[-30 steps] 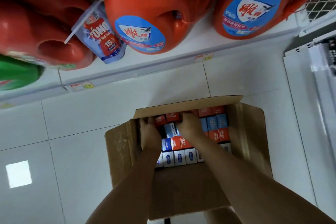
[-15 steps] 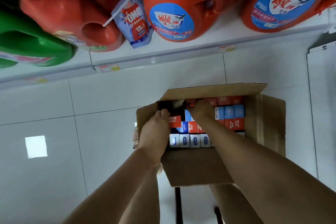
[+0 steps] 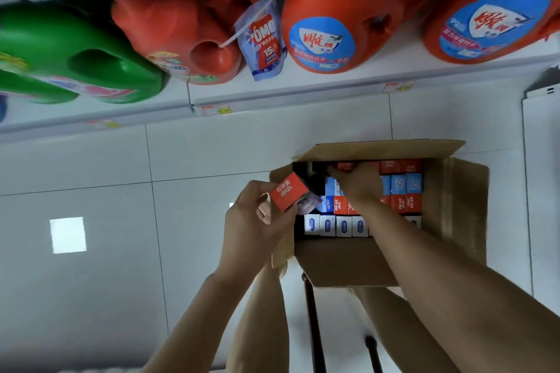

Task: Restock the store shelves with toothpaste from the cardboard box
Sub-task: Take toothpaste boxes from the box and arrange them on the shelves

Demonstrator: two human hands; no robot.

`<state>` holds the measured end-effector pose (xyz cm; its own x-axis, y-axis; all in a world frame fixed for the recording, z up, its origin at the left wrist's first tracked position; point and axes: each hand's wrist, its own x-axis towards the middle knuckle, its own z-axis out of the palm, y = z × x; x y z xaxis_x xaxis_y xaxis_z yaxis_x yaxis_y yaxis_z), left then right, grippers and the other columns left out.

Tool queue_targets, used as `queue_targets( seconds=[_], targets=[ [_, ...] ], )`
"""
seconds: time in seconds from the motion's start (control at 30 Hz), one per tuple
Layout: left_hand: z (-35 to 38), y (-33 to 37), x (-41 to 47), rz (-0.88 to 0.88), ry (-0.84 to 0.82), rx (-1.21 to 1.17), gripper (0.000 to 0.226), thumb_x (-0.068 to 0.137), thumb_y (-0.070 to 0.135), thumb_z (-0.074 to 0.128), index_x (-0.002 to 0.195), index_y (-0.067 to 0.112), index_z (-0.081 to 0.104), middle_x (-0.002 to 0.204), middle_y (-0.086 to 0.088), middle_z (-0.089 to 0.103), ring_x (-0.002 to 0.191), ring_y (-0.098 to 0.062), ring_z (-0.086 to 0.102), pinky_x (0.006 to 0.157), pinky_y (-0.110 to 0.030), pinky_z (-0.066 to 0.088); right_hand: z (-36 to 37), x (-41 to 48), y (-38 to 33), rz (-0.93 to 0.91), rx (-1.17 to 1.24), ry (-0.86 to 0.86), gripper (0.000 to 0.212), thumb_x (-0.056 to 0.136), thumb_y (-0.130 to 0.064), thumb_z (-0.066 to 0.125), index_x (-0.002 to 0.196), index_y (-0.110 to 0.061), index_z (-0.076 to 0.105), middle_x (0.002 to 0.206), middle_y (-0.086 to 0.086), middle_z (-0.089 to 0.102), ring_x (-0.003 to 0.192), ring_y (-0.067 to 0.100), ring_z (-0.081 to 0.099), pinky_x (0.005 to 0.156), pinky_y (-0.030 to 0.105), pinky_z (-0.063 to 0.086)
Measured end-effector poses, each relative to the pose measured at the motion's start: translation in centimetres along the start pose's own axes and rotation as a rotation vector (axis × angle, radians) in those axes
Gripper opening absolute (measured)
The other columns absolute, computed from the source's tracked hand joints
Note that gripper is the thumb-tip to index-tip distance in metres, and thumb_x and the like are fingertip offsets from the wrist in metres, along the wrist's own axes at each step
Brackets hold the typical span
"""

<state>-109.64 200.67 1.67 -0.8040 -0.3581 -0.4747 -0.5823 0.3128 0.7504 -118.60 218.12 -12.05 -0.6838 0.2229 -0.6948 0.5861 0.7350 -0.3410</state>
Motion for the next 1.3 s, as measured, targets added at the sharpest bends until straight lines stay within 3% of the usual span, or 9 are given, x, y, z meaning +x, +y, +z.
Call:
queue_targets(
  seconds=[0.2,0.37,0.53,0.63,0.7,0.8,0.97,1.23,1.3],
  targets=[
    [-3.2,6.0,-0.7,-0.052,0.105,-0.426,0.023,0.080,0.003,0.071,0.086,0.007,0.050,0.081,0.001,0.070,0.077,-0.005,0.068,0.067,-0.017,0.052,-6.7,-6.8,-1.0,-0.077,0.083,-0.056,0.030,0.084,-0.043,0.066,0.082,-0.014,0.056,0.066,-0.003,0.057,0.056,0.009,0.052,0.051,0.021,0.035],
    [-6.0,12.0,-1.7,-0.202,0.308,-0.660,0.015,0.091,0.022,0.061,0.086,0.010,0.053,0.083,0.001,0.070,0.075,-0.006,0.069,0.064,-0.019,0.055,-15.0,-11.8,-2.2,-0.001,0.266,-0.123,0.030,0.084,-0.040,0.068,0.102,-0.021,0.054,0.090,0.003,0.069,0.079,0.019,0.069,0.073,0.034,0.058],
    [-7.8,16.9,-3.3,-0.409,0.439,-0.945,0.023,0.093,0.040,0.053,0.089,0.019,0.061,0.083,-0.001,0.068,0.084,-0.015,0.065,0.071,-0.027,0.053,-23.8,-16.7,-3.9,-0.043,0.387,-0.132,0.037,0.073,-0.048,0.073,0.099,-0.026,0.058,0.094,0.001,0.070,0.076,0.016,0.072,0.070,0.038,0.060],
    [-8.3,19.3,-4.6,-0.504,0.456,-1.182,0.026,0.092,0.042,0.053,0.094,0.018,0.060,0.089,-0.004,0.065,0.084,-0.015,0.064,0.076,-0.030,0.052,-29.0,-19.8,-6.1,-0.104,0.520,-0.152,0.029,0.084,-0.028,0.069,0.106,-0.013,0.057,0.093,0.001,0.068,0.073,0.010,0.068,0.056,0.020,0.053],
    [-8.1,20.7,-5.8,-0.506,0.437,-1.304,0.028,0.093,0.042,0.051,0.099,0.017,0.060,0.091,-0.004,0.066,0.080,-0.012,0.065,0.072,-0.027,0.053,-32.0,-21.7,-7.3,-0.147,0.687,-0.213,0.031,0.083,-0.026,0.071,0.105,-0.010,0.057,0.098,0.006,0.069,0.078,0.012,0.068,0.057,0.013,0.052],
    [-8.1,23.1,-7.2,-0.454,0.433,-1.467,0.025,0.095,0.039,0.046,0.094,0.016,0.059,0.087,-0.003,0.065,0.065,-0.007,0.067,0.059,-0.021,0.055,-35.2,-23.8,-8.8,-0.203,0.930,-0.286,0.085,0.040,-0.054,0.089,0.105,-0.010,0.059,0.099,0.010,0.072,0.089,0.019,0.071,0.070,0.019,0.057],
    [-10.4,27.4,-7.9,-0.372,0.456,-1.663,0.026,0.094,0.040,0.049,0.092,0.015,0.057,0.087,-0.003,0.067,0.070,-0.010,0.068,0.056,-0.020,0.055,-39.4,-26.9,-11.4,-0.158,1.316,-0.441,0.026,0.090,-0.015,0.054,0.114,-0.006,0.052,0.100,0.019,0.068,0.088,0.026,0.071,0.078,0.032,0.059],
    [-15.1,31.1,-8.6,-0.279,0.468,-1.706,0.037,0.096,0.047,0.044,0.116,0.018,0.057,0.098,-0.002,0.065,0.083,-0.014,0.064,0.064,-0.027,0.059,-43.2,-31.5,-14.8,-0.235,1.411,-0.562,0.081,0.045,-0.028,0.090,0.113,-0.003,0.055,0.094,0.019,0.071,0.080,0.029,0.071,0.059,0.030,0.059],
    [-15.8,31.9,-8.9,-0.292,0.422,-1.613,0.046,0.096,0.052,0.041,0.128,0.021,0.051,0.102,-0.003,0.064,0.086,-0.018,0.063,0.070,-0.034,0.056,-44.2,-32.4,-15.4,-0.263,1.433,-0.591,0.064,0.068,-0.027,0.074,0.122,-0.002,0.051,0.100,0.020,0.068,0.082,0.029,0.071,0.058,0.028,0.059]
  ],
)
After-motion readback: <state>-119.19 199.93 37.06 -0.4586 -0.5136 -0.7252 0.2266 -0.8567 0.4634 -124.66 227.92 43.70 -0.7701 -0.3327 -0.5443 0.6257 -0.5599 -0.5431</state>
